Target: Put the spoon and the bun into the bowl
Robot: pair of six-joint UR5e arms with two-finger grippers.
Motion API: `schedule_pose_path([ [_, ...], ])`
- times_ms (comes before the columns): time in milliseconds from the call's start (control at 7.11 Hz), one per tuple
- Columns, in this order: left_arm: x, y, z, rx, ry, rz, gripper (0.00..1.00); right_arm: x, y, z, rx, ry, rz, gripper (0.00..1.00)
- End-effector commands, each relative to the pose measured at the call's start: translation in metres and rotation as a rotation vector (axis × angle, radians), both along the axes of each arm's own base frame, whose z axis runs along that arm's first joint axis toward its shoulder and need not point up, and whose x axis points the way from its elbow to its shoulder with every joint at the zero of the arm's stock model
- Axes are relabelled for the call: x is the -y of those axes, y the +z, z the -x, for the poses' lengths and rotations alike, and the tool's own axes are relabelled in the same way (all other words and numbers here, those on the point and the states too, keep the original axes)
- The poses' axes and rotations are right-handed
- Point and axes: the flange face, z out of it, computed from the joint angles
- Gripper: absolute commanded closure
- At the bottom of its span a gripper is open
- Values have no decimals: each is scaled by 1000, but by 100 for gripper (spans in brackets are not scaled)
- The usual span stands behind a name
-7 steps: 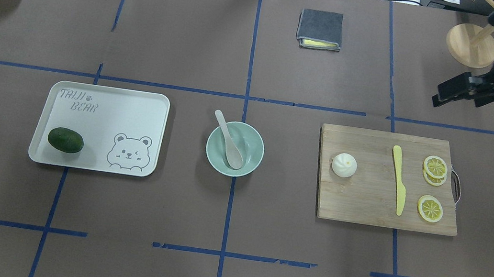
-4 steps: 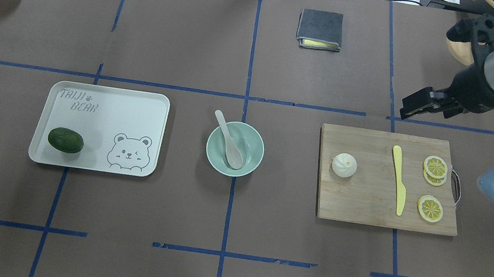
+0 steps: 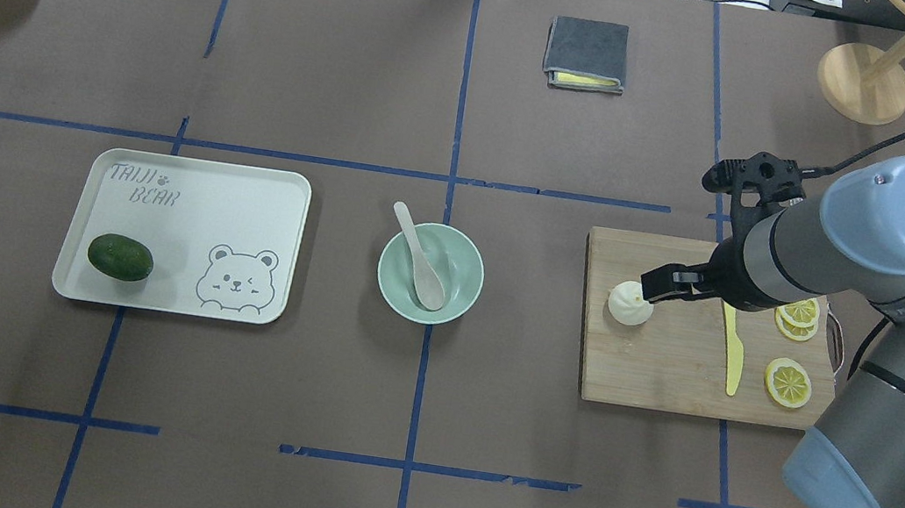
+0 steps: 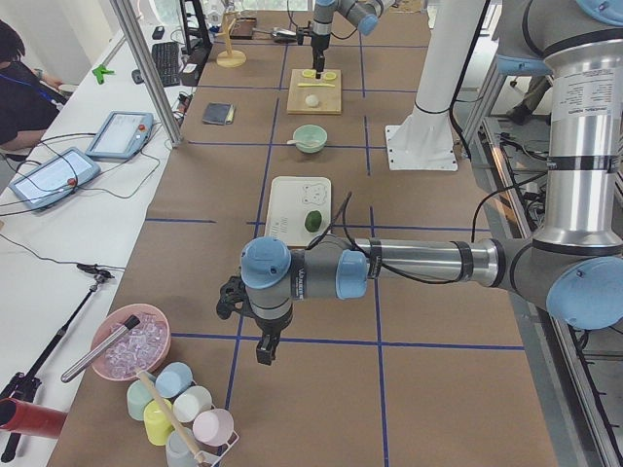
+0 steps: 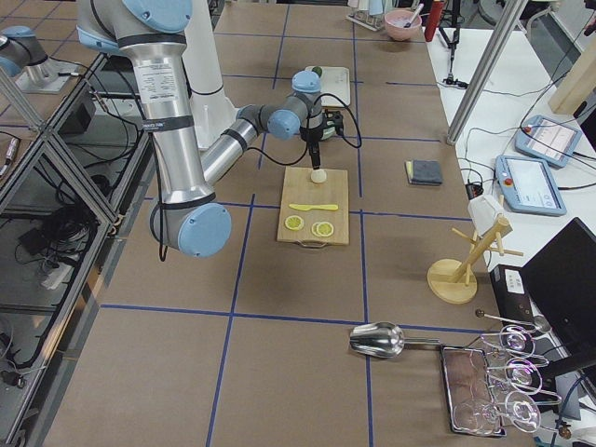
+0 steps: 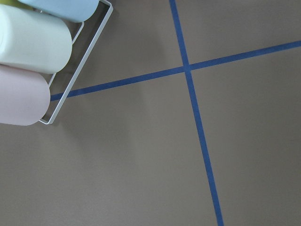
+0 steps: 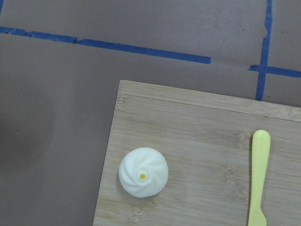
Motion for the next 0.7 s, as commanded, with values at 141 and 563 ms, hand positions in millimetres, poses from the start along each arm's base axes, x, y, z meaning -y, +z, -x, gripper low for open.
schedule_pose_path([
  [141, -1, -1, -1, -5, 1, -4, 0, 14, 14, 45, -20, -1, -40, 3],
  [563, -1, -1, -1, -5, 1, -4, 0, 11, 27, 60, -63, 5, -54, 12],
])
